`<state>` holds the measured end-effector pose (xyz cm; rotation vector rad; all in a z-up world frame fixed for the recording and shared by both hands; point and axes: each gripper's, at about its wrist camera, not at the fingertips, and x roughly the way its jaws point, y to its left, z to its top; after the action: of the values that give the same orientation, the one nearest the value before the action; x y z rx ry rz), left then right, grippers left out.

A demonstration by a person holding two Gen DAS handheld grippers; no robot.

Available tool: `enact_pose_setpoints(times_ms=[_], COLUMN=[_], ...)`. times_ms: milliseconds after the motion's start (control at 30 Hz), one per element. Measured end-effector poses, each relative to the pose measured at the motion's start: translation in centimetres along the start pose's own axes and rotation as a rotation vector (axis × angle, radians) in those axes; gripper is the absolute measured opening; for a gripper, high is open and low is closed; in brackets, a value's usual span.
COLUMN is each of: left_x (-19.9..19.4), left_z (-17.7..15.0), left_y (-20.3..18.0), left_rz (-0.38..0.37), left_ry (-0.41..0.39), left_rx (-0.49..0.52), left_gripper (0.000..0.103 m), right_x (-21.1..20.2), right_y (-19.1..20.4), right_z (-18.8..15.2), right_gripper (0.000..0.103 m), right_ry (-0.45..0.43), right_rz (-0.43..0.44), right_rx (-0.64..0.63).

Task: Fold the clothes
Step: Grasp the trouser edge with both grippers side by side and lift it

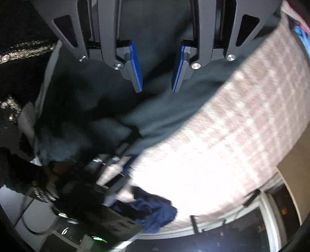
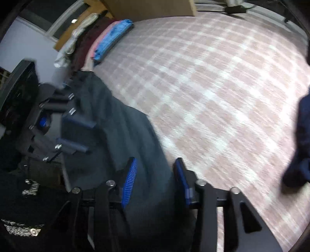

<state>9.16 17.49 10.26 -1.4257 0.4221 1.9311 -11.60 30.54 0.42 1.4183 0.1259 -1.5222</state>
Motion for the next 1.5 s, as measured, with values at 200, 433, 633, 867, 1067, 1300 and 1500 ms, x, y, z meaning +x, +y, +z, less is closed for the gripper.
enact_pose_setpoints(times_ms=[200,433,633,867,1067,1300,1500], left_x=[0.7,3.6,3.6,2.2,-0.4,-2.0,-2.4], left_z=[1.7,0.7,-1.0,-2.0,-3.8,-4.6,-4.9], left_y=[-0.3,-1.2,0.4,0.9,1.3,0.0,-0.8], left_rz=[0.03,-0.052,-0.087,-0.077,-0.076,-0.065,-0.022], left_ry=[0.015,0.096,0.046,-0.022,-0.079,-0.107,-0.121], left_rx=[0.093,0.155,0.052,0.022,0.007,-0.004,-0.043], left_gripper=[0.047,0.012,0.008,0.006,0.006,0.005,0.01], right_x=[-0.9,1.1,1.0,2.3,2.6,5.9,10.3], right_y=[5.9,8.0,6.0,6.2,7.4,7.6,8.5], right_z=[-0.7,-1.0,-0.4,0.9,0.2,2.3,5.6], right_gripper=[0.004,0.004,0.013,0.017,0.005,0.005,0.005], right_ry=[-0.045,0.0,0.025,0.05,0.056,0.11,0.116], right_rz=[0.012,0.068,0.08,-0.138,0.006,0.066,0.084], right_rx=[-0.165,-0.185,-0.1,-0.228,-0.202,-0.192,-0.198])
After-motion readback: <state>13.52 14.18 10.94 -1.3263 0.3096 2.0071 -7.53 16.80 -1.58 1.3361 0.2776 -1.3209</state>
